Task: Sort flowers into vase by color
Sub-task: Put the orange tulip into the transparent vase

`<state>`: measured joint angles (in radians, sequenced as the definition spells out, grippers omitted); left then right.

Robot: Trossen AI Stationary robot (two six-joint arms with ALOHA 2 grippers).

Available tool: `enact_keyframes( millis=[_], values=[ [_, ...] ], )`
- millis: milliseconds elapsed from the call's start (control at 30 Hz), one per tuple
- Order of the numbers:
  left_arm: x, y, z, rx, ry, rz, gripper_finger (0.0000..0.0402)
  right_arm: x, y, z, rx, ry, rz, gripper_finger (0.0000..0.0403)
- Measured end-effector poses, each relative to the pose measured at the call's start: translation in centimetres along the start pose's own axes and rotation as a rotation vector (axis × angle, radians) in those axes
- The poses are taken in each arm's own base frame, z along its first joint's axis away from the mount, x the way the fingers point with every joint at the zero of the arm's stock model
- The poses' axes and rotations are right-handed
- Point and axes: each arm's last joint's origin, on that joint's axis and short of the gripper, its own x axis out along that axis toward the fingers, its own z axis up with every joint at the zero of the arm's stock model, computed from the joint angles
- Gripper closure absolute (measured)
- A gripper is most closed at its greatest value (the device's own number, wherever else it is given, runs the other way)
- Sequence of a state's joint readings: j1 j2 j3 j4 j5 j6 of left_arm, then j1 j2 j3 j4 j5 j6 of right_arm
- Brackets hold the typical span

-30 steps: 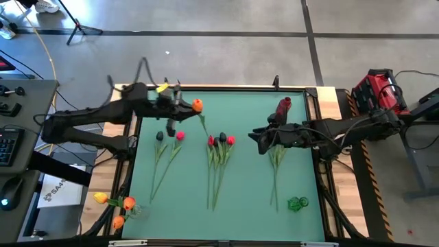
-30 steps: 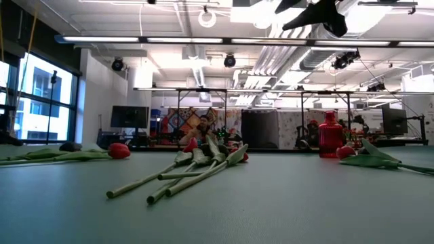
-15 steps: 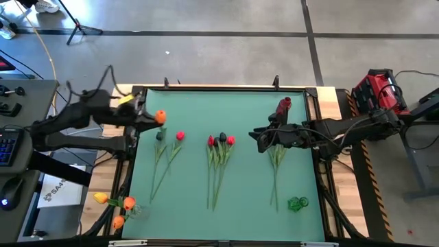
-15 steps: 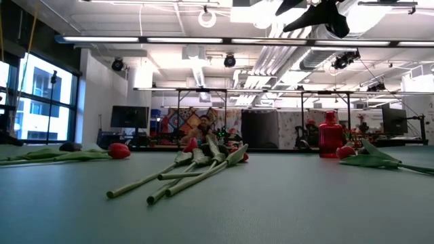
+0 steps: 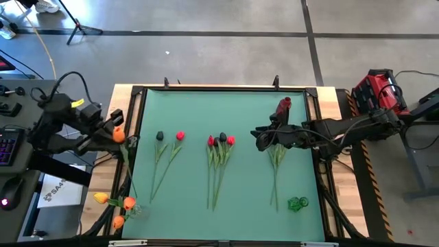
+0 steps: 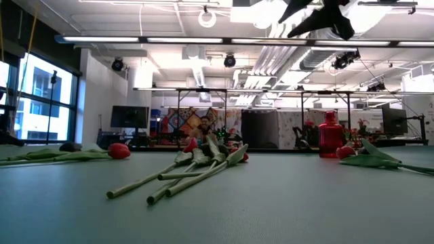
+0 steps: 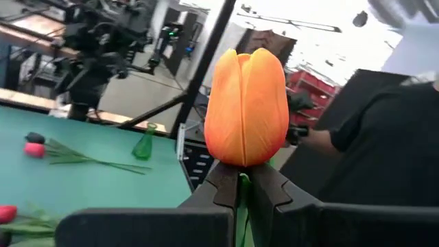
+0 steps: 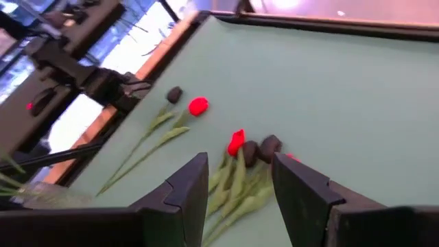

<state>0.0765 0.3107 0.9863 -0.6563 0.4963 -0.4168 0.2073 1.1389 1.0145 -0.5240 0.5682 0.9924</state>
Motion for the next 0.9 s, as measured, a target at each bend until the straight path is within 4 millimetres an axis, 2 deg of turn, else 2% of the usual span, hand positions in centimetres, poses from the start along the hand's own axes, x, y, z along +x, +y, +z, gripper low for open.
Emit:
enact_keyframes(
  millis=[267,533,767,900],
  values=[
    [-0.4,-0.5,-0.4,-0.025,0.049,-0.112,0.0401,0.0,-0.9,-0.5,0.110,0.044,-0.086,0.0253],
    [-0.4,-0.5,-0.4,0.001,0.055,-0.132,0.0401,0.0,-0.9,-0.5,0.154,0.040,-0.090,0.0253],
    [0.4,-0.2,-0.1,-0.004,0.066,-0.145,0.0401,0.0,-1.0,-0.5,0.179,0.031,-0.095,0.0253],
    [0.8,0.0,0.0,0.056,0.077,-0.144,0.0401,0.0,-1.0,-0.5,0.187,0.030,-0.095,0.0253]
  ],
)
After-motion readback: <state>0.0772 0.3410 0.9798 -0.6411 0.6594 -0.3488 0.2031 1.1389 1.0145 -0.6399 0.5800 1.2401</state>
